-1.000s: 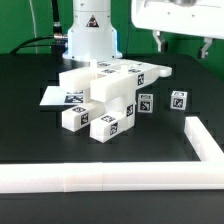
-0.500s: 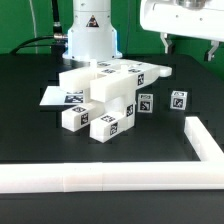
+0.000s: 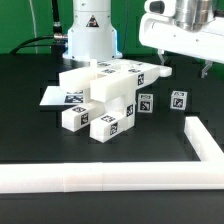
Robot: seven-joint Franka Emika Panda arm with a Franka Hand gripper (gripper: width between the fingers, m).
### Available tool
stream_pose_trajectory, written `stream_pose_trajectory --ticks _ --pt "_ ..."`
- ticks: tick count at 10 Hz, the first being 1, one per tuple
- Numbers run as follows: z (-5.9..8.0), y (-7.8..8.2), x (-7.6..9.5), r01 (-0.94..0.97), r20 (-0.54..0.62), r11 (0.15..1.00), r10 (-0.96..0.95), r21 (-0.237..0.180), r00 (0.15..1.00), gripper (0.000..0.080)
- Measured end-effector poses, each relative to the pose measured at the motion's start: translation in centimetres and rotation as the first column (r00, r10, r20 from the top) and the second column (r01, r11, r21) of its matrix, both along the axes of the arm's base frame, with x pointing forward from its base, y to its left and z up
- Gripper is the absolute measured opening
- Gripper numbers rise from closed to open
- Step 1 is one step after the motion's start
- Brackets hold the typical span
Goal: Assemble chair
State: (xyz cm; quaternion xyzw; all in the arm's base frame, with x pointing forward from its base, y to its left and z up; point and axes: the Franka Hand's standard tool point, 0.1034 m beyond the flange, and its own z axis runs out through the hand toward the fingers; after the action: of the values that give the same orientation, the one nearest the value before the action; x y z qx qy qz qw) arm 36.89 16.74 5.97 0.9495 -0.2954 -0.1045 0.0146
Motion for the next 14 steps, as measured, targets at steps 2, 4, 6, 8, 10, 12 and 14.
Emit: stream_pose_trajectory --ticks 2,4,6,8,10,12,14 --pt "-0.5 -1.1 -0.9 -0.024 -0.015 1.0 0.024 -0.001 1.0 0.0649" --pt "-0.8 -2.3 -1.7 -0.049 -0.029 0.999 0.049 0.0 0.998 0.0649" --pt "-0.8 -3.7 -2.0 -0.071 -0.034 0.997 0.071 0.006 0.997 0.0649" --pt "-0.7 -5.0 -1.5 -0.089 -0.033 0.996 0.089 0.013 0.995 0.0649" --pt "-0.5 -6.4 -0.3 -0.103 -0.02 0.994 0.103 0.021 0.994 0.0649" --pt "0.2 -7.7 1.8 -0.124 -0.001 0.992 0.124 0.034 0.992 0.0649" --pt "0.4 -8.8 3.7 -0.12 0.015 0.992 0.119 0.033 0.993 0.0649"
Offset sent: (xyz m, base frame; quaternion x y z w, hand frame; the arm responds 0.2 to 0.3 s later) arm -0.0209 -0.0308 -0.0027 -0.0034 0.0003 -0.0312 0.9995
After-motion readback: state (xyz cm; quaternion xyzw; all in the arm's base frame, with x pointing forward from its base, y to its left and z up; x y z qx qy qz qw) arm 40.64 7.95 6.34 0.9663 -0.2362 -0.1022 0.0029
